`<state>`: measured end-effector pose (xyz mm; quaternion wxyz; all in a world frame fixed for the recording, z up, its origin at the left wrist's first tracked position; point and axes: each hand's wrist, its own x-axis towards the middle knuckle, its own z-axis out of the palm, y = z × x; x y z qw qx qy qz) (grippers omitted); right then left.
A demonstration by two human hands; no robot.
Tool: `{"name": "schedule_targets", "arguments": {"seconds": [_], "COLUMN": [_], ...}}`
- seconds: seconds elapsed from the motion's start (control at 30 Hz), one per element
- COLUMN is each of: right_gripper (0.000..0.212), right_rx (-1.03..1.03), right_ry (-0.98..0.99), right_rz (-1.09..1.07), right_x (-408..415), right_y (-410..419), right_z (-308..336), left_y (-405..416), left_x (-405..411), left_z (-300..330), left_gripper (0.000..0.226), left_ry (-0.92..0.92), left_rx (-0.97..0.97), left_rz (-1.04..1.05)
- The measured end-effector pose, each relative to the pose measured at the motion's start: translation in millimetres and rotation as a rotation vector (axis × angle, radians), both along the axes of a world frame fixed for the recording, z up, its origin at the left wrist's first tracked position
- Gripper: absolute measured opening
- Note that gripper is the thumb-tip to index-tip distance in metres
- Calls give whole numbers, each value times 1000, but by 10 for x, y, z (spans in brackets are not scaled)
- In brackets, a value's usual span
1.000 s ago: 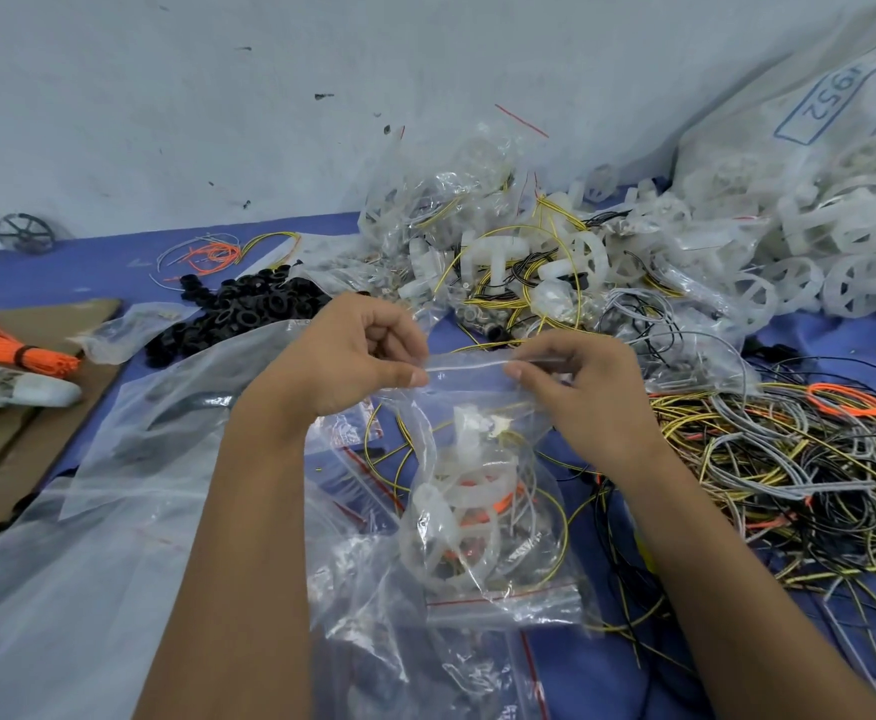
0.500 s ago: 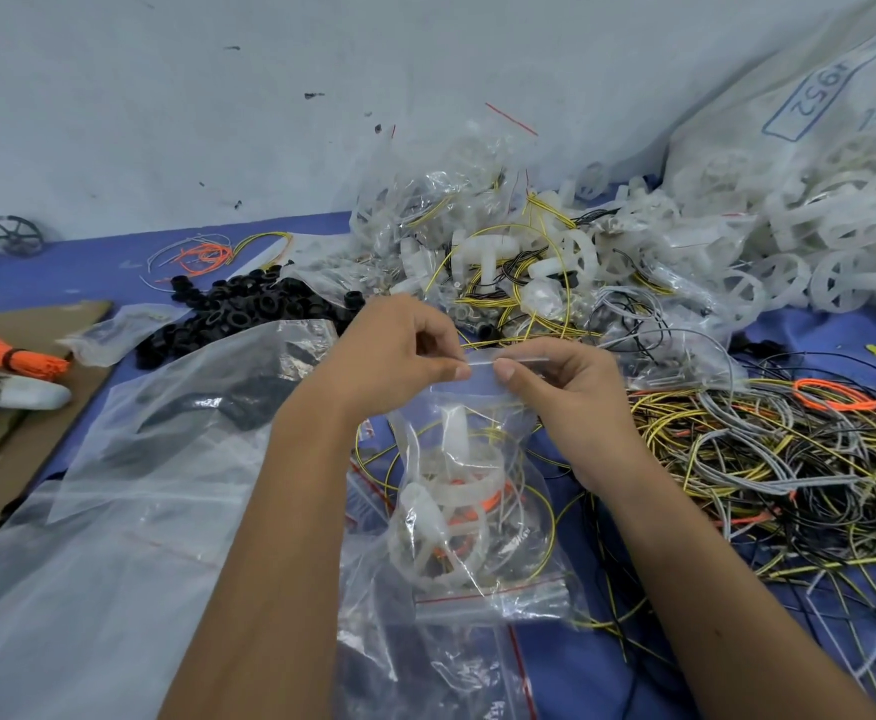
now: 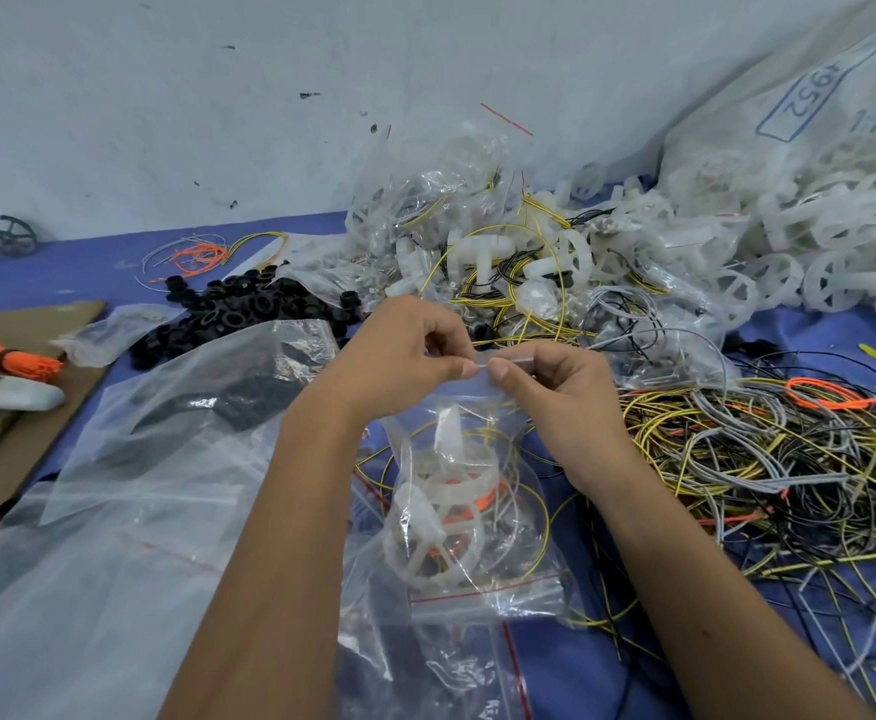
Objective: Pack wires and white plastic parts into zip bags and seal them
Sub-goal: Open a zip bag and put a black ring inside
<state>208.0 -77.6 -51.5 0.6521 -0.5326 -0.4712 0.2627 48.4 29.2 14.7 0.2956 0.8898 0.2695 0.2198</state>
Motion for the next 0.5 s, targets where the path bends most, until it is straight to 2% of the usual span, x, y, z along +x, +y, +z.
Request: {"name": "schedule_targets", "arguments": {"seconds": [0.27, 0.4, 0.5], "right_gripper": [11, 9, 12], "right_rx": [21, 2, 4], "right_ry": [40, -9, 1], "right_rz": [-7, -22, -25], "right_x": [20, 10, 9], "right_y": [22, 21, 22], "right_z": [-26, -29, -25], "left_y": [60, 84, 76], "left_x": [-80, -128, -117], "left_z": [-23, -29, -36], "left_gripper": [15, 26, 25], "left_ry": [21, 20, 23], "left_rx": [6, 30, 33], "left_rz": [77, 64, 51]}}
